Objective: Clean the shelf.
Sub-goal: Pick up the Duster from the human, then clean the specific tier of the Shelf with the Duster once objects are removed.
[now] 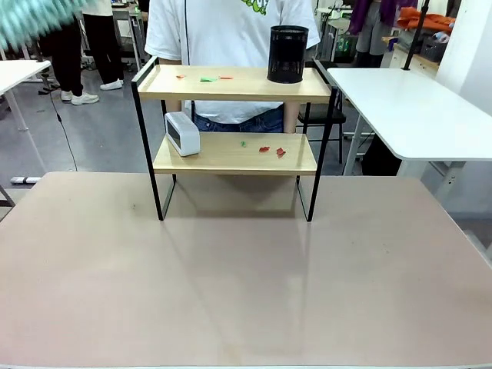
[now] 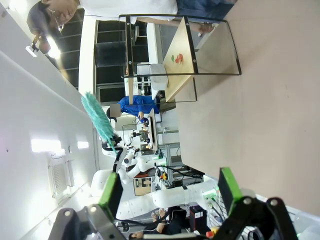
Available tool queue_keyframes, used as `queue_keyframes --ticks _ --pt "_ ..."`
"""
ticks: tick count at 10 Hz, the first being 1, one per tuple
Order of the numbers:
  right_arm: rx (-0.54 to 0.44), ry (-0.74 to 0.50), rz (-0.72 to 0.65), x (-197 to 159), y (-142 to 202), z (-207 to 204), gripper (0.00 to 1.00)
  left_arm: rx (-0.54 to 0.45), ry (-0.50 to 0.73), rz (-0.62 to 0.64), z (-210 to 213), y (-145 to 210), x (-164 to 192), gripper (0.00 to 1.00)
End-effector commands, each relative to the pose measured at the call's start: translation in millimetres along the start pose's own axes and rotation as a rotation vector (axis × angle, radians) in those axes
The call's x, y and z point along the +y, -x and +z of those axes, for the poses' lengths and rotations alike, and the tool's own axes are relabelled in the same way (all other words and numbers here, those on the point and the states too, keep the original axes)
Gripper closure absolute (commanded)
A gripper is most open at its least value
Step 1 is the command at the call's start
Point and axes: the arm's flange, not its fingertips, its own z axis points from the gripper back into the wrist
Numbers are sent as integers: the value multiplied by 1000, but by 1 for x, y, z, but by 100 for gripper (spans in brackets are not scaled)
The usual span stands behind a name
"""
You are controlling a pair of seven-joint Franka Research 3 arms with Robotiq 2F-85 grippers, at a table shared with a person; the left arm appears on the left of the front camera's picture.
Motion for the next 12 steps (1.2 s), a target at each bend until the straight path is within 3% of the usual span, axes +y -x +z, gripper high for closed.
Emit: queue_keyframes --ticks 1,4,7,8,12 --pt "-3 -18 28 2 -2 1 0 209 -58 9 36 50 10 100" --pt "-3 -18 28 2 -2 1 0 326 -122 81 17 68 40 100" --pt "-3 -18 28 2 -2 1 0 519 -142 186 19 67 68 100" --pt "-3 -18 28 2 -2 1 0 382 -147 137 -9 78 69 100" --pt "-3 -18 28 2 -2 1 0 382 -147 137 -9 78 69 100"
